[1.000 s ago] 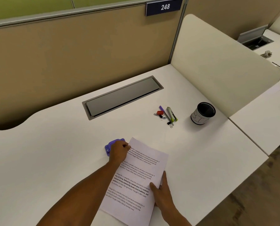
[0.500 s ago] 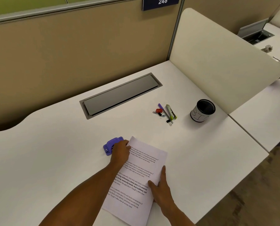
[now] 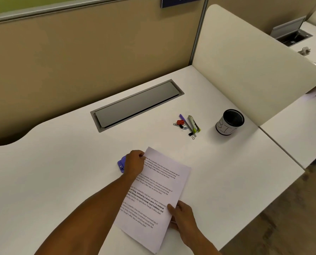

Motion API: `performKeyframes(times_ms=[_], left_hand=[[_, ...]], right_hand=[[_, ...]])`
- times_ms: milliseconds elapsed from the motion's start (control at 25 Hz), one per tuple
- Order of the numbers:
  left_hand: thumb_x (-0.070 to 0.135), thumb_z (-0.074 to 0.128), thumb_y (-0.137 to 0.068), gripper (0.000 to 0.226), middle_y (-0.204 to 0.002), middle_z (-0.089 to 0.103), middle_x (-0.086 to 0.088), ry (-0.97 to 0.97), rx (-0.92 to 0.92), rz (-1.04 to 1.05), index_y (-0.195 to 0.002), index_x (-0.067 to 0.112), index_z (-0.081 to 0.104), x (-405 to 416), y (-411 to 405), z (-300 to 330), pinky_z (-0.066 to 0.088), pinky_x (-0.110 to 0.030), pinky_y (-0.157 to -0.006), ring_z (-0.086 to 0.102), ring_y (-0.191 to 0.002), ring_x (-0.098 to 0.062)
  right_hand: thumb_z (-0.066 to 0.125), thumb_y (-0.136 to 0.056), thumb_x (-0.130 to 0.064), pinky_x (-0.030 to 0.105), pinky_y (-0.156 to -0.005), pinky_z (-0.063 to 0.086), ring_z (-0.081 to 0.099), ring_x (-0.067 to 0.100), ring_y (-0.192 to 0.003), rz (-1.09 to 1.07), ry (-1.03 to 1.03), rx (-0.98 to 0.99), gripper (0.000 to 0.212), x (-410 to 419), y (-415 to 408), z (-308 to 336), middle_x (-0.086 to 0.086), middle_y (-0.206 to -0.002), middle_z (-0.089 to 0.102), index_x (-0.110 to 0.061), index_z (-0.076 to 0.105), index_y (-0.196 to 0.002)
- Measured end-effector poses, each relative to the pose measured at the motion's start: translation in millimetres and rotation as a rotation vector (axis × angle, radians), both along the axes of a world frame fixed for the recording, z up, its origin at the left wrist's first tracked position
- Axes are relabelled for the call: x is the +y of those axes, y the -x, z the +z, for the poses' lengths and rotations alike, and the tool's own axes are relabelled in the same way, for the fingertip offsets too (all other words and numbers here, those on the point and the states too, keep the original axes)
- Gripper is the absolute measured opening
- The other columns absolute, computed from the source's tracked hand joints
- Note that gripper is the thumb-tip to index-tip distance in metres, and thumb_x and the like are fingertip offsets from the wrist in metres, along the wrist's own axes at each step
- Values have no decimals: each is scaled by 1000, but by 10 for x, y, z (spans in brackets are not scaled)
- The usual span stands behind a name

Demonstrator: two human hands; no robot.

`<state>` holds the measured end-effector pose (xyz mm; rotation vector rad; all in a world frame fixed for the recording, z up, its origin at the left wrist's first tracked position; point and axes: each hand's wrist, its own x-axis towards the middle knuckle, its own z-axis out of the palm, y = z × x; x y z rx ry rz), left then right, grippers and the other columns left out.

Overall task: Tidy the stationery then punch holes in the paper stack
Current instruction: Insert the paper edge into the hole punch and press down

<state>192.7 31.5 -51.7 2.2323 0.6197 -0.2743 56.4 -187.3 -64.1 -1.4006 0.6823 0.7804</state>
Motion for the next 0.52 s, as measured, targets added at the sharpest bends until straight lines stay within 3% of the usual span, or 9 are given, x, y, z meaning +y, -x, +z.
performKeyframes(times_ms=[160, 360, 520], left_hand=[[16, 63, -93, 18, -96, 71, -6, 45, 8, 2, -101, 4, 73, 55, 5, 66, 47, -27, -79, 65, -92, -22], [22, 63, -92, 17, -86, 68, 1, 143, 124, -61, -94, 9, 74, 215, 343, -11, 44, -22, -68, 60, -82, -13], [25, 70, -88, 12, -90, 74, 4, 210, 125, -26, -93, 16, 77, 404, 715, 14, 47, -22, -77, 68, -89, -12]], right_hand=[[53, -99, -6, 37, -65, 61, 77, 31, -88, -10, -18, -12, 24, -18, 23, 14, 8, -101, 79, -13, 71, -112], [53, -99, -3, 35, -64, 61, 76, 27, -88, -143, -9, -23, 23, -98, -46, 15, 5, -99, 80, -13, 72, -109], [55, -99, -3, 33, -66, 61, 73, 28, -97, -245, -18, -23, 22, -121, -102, 15, 5, -104, 78, -14, 71, -110]])
